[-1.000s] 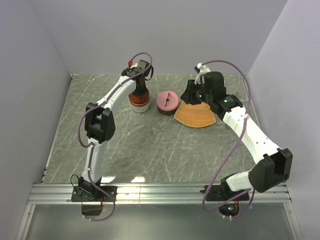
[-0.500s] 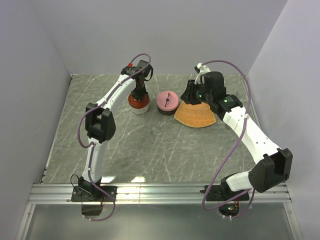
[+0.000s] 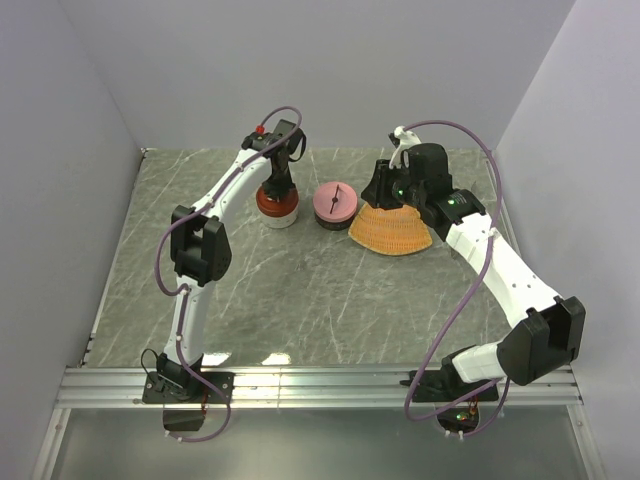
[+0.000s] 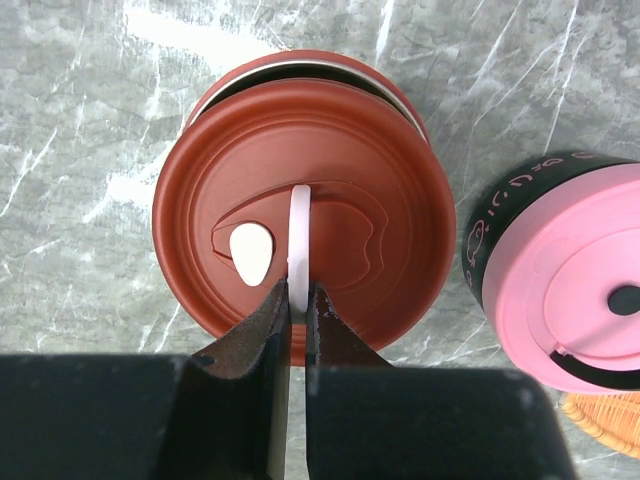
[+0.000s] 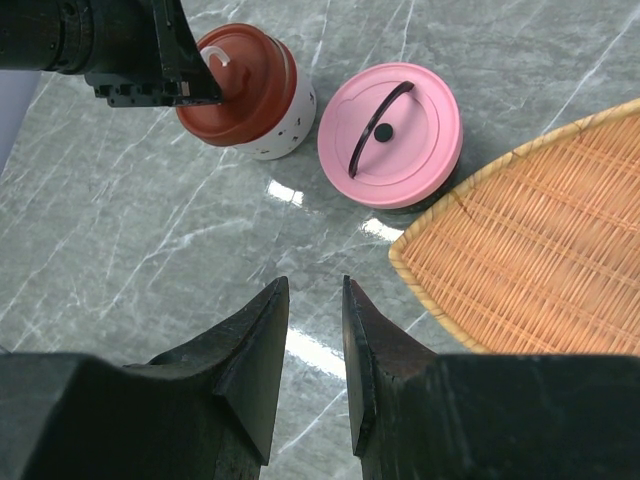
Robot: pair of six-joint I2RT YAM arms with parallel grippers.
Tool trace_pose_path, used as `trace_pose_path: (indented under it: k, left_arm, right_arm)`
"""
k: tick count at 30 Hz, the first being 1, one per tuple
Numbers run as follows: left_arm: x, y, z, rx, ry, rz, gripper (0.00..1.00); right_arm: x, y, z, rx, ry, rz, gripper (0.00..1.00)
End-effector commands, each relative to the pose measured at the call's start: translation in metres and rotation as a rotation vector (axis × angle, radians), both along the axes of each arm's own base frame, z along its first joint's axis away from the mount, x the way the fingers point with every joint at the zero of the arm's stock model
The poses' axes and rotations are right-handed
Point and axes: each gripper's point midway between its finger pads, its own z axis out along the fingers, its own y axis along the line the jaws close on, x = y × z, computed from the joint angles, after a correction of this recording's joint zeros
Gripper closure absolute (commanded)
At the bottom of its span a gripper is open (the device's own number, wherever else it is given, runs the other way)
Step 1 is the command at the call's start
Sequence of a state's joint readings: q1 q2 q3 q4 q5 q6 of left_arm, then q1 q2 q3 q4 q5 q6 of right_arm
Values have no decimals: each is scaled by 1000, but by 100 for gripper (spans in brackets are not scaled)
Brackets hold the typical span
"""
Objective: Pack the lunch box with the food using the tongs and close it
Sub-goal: Put the lid back on the lunch box
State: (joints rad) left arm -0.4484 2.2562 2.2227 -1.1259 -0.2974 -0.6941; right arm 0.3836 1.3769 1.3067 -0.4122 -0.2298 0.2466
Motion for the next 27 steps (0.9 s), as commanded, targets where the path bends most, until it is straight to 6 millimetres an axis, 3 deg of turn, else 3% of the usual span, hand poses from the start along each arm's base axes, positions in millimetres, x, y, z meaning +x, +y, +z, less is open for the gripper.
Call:
trace_pose_path:
  k: [1, 27]
  left_arm:
    - [9, 4, -1, 16, -24, 4, 100]
    - [4, 0, -33, 20, 46, -30, 100]
  right_arm:
    - [-3, 1, 18, 13, -60, 13, 64]
    - [-1, 0, 16, 6, -55, 13, 64]
